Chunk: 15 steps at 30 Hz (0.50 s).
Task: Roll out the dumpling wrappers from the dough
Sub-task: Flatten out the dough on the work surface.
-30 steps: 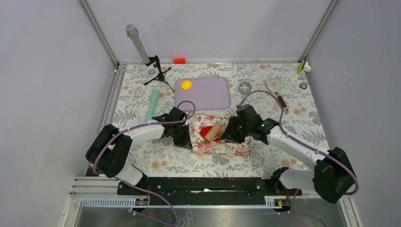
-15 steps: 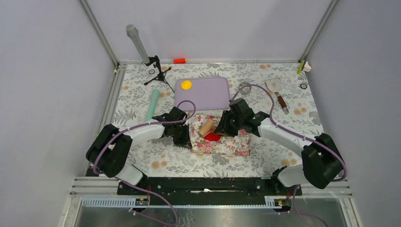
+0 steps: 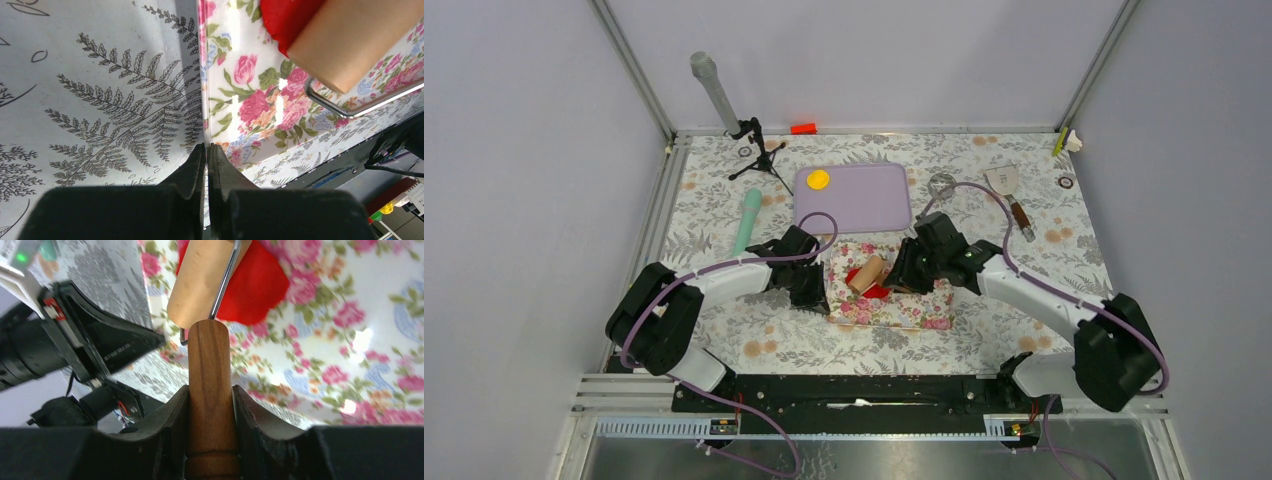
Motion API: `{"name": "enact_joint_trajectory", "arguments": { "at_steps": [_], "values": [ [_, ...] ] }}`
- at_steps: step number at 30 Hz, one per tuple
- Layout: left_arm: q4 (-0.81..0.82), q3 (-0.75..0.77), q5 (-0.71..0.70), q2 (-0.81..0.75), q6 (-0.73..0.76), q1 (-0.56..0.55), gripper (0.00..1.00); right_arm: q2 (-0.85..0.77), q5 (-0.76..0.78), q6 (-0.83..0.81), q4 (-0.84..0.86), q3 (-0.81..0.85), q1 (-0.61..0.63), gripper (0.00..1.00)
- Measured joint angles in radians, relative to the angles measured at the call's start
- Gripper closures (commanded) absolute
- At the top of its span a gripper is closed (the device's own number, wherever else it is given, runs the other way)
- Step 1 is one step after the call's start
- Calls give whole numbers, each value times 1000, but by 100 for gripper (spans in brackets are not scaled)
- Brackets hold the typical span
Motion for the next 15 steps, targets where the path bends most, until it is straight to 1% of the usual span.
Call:
{"name": "enact_joint_trajectory", "arguments": {
  "at_steps": [2, 5, 10, 12, 15],
  "values": [
    [0, 0, -1, 0, -1, 0, 100, 48, -3, 2, 40, 33, 0, 100],
    [0, 0, -1, 0, -2, 0, 100, 68, -8, 3, 94, 24, 0, 100],
    [4, 0, 2, 0, -1, -1, 100, -34, -3, 13, 123, -74, 0, 100],
    [4, 0, 2, 0, -1, -3, 100, -93, 0, 20, 90, -106, 0, 100],
    [4, 0, 2, 0, -1, -3, 100, -125, 6, 25, 32, -116, -1, 100]
  ]
}}
